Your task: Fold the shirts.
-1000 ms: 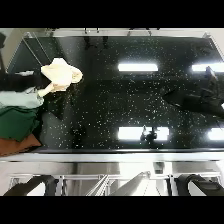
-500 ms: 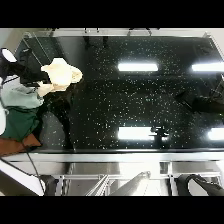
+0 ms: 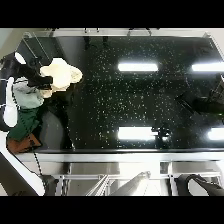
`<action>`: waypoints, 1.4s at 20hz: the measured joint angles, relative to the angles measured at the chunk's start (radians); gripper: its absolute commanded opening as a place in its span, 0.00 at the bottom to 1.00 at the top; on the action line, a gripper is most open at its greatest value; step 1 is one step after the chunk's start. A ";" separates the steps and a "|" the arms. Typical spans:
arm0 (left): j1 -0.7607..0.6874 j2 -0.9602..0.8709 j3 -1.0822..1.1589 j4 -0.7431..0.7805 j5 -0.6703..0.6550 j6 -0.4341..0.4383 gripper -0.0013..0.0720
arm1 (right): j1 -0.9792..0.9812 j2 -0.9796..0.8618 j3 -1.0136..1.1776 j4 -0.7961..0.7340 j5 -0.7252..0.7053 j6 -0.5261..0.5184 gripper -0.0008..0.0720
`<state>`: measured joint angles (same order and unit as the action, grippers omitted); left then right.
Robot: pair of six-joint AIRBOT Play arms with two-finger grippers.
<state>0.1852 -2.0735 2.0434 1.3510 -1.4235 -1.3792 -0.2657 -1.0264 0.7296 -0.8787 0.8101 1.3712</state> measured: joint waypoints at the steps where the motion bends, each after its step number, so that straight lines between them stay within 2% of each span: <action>1: -0.008 0.025 0.003 -0.058 0.003 0.008 0.04 | 0.000 0.000 0.000 0.000 0.000 0.000 0.06; 4: -0.048 0.128 0.006 -0.327 0.021 0.053 0.05 | -0.001 0.000 0.004 0.000 0.002 -0.024 0.04; 9: -0.172 0.367 0.008 -0.947 0.059 0.137 0.05 | -0.051 0.014 0.046 -0.003 0.037 -0.075 0.04; 12: -0.237 0.496 0.009 -1.097 0.105 0.149 0.05 | -0.126 0.055 0.076 -0.004 0.078 -0.086 0.04; 16: -0.290 0.599 -0.032 -1.158 0.129 0.115 0.05 | -0.213 0.125 0.097 -0.004 0.121 -0.101 0.04; 20: -0.304 0.642 -0.160 -1.170 0.063 0.096 0.04 | -0.224 0.146 0.102 -0.003 0.173 -0.108 0.05; 21: -0.299 0.646 -0.195 -1.161 0.043 0.095 0.04 | -0.220 0.145 0.102 -0.003 0.186 -0.109 0.15; 22: -0.290 0.650 -0.232 -1.133 0.022 0.088 0.05 | -0.215 0.140 0.102 -0.003 0.201 -0.113 0.51; 23: -0.278 0.653 -0.269 -1.089 0.002 0.082 0.31 | -0.208 0.135 0.101 -0.003 0.217 -0.116 0.71; 24: -0.265 0.654 -0.303 -1.040 -0.019 0.079 0.49 | -0.198 0.127 0.100 -0.002 0.232 -0.117 0.72; 28: -0.188 0.657 -0.445 -0.782 -0.074 0.051 0.49 | -0.126 0.079 0.070 -0.001 0.278 -0.123 0.72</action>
<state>-0.0025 -1.4166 1.5986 0.5690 -1.4979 -1.3277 -0.3912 -0.9474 0.7994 -0.8795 1.0885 1.2480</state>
